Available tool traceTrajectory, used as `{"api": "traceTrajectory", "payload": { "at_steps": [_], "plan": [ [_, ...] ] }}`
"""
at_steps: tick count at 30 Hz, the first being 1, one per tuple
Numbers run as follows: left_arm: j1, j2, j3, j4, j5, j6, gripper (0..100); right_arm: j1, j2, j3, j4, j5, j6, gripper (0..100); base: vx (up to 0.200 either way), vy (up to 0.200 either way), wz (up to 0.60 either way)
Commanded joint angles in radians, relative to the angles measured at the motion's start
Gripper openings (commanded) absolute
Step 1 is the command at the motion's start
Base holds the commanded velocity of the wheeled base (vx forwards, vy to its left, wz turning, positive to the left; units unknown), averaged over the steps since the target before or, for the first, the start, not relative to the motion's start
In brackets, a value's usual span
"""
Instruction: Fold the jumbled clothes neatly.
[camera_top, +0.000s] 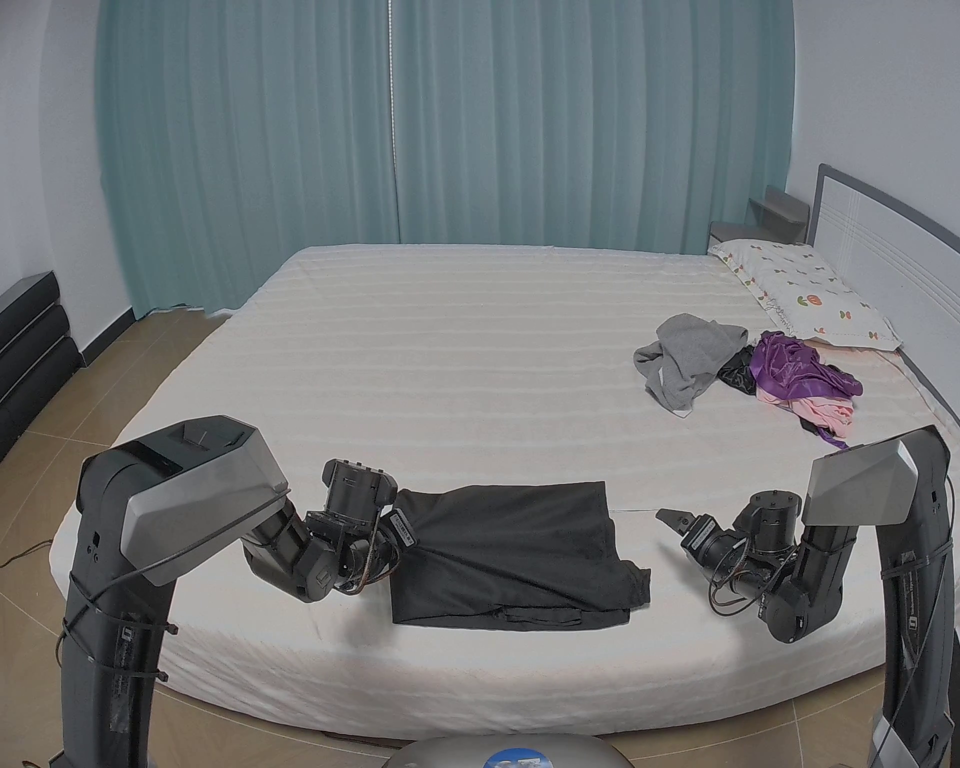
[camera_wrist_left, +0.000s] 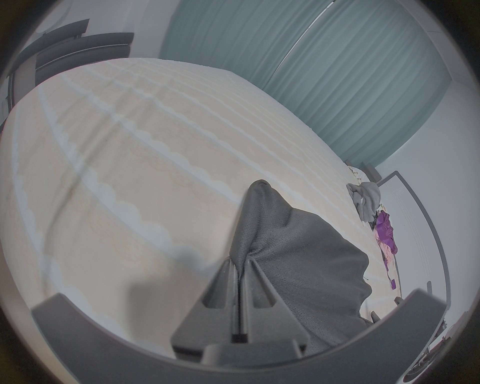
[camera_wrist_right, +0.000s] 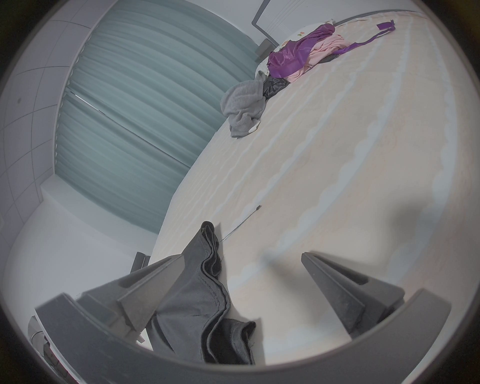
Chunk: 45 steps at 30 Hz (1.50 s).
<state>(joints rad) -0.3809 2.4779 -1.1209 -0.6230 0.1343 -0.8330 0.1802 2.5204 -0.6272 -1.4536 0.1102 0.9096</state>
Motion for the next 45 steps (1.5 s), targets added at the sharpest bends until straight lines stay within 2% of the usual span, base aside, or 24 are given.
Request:
{"api": "traceTrajectory", "payload": {
  "at_steps": [1,27,45],
  "plan": [
    [0.0,0.0,0.0,0.0,0.001,0.0,0,0.001,0.0,0.0,-0.001,0.0,0.0,100,0.0,0.2,0.0],
    [0.002,0.001,-0.004,-0.001,0.001,-0.002,0,0.001,0.001,0.0,-0.001,0.0,0.0,100,0.0,0.2,0.0],
    [0.002,0.0,0.0,-0.003,0.001,-0.014,0,0.001,0.001,0.0,-0.001,0.0,0.0,100,0.0,0.0,0.0]
  ]
}}
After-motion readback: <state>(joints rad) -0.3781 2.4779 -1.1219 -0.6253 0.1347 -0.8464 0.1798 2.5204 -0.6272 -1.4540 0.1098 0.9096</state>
